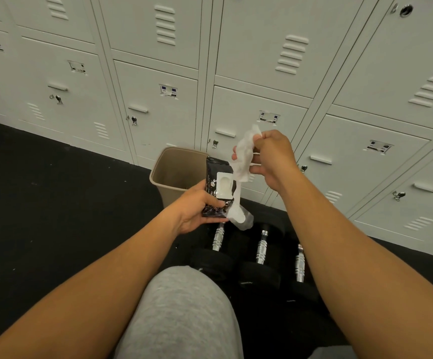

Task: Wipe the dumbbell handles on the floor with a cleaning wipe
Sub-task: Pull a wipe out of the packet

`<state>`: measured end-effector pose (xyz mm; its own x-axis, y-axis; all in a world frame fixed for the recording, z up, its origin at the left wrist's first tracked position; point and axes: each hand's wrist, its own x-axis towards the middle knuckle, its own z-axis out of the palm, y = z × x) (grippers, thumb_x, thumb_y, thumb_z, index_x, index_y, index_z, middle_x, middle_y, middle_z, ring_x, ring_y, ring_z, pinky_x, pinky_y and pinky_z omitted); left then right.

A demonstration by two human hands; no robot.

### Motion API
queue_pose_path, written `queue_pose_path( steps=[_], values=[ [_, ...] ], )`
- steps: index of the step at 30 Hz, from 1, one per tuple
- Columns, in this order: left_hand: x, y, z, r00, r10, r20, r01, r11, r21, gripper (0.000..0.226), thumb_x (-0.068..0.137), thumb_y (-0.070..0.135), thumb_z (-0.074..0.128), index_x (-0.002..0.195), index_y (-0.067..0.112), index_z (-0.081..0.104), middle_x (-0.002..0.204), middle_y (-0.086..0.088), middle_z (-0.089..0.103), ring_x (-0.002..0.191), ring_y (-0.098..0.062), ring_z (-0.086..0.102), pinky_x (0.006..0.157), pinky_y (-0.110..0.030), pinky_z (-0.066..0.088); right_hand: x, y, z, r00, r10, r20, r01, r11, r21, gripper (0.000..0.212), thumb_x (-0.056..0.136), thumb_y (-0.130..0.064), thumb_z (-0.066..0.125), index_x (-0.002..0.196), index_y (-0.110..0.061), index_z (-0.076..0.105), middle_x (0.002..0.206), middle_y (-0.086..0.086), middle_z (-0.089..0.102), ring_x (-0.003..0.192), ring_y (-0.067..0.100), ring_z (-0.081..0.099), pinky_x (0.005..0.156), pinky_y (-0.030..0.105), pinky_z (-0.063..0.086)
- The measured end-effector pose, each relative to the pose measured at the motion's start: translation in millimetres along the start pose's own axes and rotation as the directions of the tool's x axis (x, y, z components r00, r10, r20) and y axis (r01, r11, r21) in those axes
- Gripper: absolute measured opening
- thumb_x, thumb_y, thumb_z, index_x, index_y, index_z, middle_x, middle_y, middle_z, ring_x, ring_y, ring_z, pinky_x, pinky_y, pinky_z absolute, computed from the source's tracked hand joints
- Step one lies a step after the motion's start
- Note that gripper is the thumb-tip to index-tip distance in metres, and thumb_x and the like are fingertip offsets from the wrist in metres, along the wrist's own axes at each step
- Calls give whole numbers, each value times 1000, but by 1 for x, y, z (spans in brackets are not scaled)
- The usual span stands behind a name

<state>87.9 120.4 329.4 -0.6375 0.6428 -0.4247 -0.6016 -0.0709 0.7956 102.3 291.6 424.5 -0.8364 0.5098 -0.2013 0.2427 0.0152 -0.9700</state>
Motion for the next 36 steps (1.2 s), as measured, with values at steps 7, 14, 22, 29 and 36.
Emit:
queue_pose_path(
  steps=[7, 14, 22, 29, 36],
  values=[
    [4, 4, -4, 998, 60, -16, -61, 989, -135, 62, 86, -13, 47, 134, 25, 53, 128, -18, 63, 113, -40, 65, 85, -53, 57, 0, 7, -3, 993, 105, 48, -114, 951, 289, 19, 95, -8, 35, 100, -14, 53, 76, 11, 49, 49, 21, 50, 80, 55, 58],
    [8, 11, -14, 984, 104, -146, -142, 951, -276, 36, 102, 20, 40, 135, 25, 54, 123, -9, 70, 111, -35, 67, 86, -59, 55, 2, 34, -18, 964, 246, 99, -250, 968, 31, 49, 86, -58, 61, 107, -13, 58, 63, 3, 46, 48, 15, 36, 53, 30, 42],
    [12, 9, -14, 978, 146, -147, -184, 939, -291, 36, 105, 23, 39, 138, 26, 51, 124, -10, 69, 110, -35, 68, 88, -59, 55, -4, 72, -14, 831, 474, 291, -379, 865, -328, 63, 61, -51, 87, 106, -9, 71, 68, 1, 52, 50, 10, 39, 53, 28, 40],
    [14, 5, -19, 969, 157, -189, -201, 949, -242, 36, 105, 22, 39, 136, 31, 53, 126, -9, 68, 111, -35, 67, 81, -54, 58, -6, 68, -2, 780, 473, 409, -409, 881, -240, 34, 79, -12, 77, 108, 2, 67, 66, 3, 51, 50, 10, 32, 46, 25, 38],
    [11, -6, -29, 984, 161, -74, -173, 962, -210, 51, 89, 11, 41, 136, 27, 54, 129, -11, 66, 115, -40, 63, 90, -55, 54, 0, 51, 22, 800, 413, 435, -448, 894, -24, 15, 85, -11, 70, 96, -3, 65, 59, 1, 44, 47, 9, 26, 46, 22, 32]
  ],
)
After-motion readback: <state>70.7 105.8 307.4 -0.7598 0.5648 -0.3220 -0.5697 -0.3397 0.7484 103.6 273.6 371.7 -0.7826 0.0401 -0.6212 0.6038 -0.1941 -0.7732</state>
